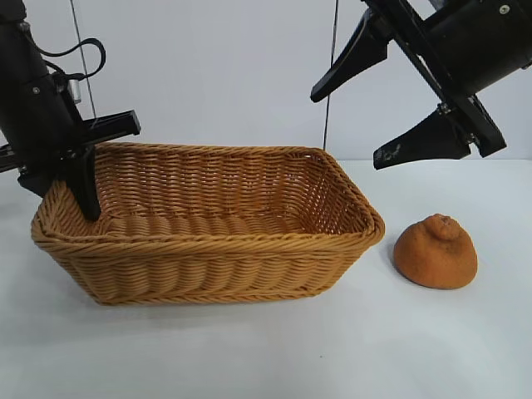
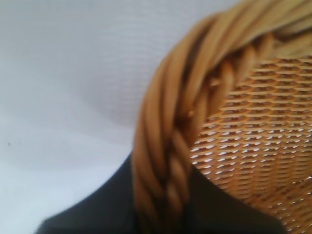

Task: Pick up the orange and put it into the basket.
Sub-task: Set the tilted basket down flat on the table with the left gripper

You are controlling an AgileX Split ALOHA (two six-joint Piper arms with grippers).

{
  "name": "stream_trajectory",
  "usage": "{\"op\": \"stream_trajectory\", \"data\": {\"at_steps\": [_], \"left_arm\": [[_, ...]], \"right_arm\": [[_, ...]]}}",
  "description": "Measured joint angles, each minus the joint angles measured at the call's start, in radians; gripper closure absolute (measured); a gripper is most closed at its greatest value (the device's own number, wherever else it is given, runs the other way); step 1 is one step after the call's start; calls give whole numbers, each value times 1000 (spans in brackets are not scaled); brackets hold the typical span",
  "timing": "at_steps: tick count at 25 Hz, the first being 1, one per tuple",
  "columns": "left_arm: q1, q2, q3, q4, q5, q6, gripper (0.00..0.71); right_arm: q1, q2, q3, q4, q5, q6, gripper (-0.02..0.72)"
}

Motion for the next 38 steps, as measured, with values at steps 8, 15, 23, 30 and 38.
{"op": "stream_trajectory", "data": {"at_steps": [8, 15, 23, 30, 38], "left_arm": [[-1, 9, -3, -1, -23, 35, 625], [-3, 99, -4, -82, -43, 124, 625], [-3, 155, -8, -93, -81, 143, 624], [-3, 135, -36, -94, -75, 143, 256], [-3, 58, -204, -7, 42, 143, 151]], "right_arm": [[0, 0, 0, 0, 0, 0, 123], [0, 0, 0, -5, 0, 0, 123], [0, 0, 0, -15, 0, 0, 123], [0, 0, 0, -16, 1, 0, 123], [0, 0, 0, -16, 1, 0, 123]]}}
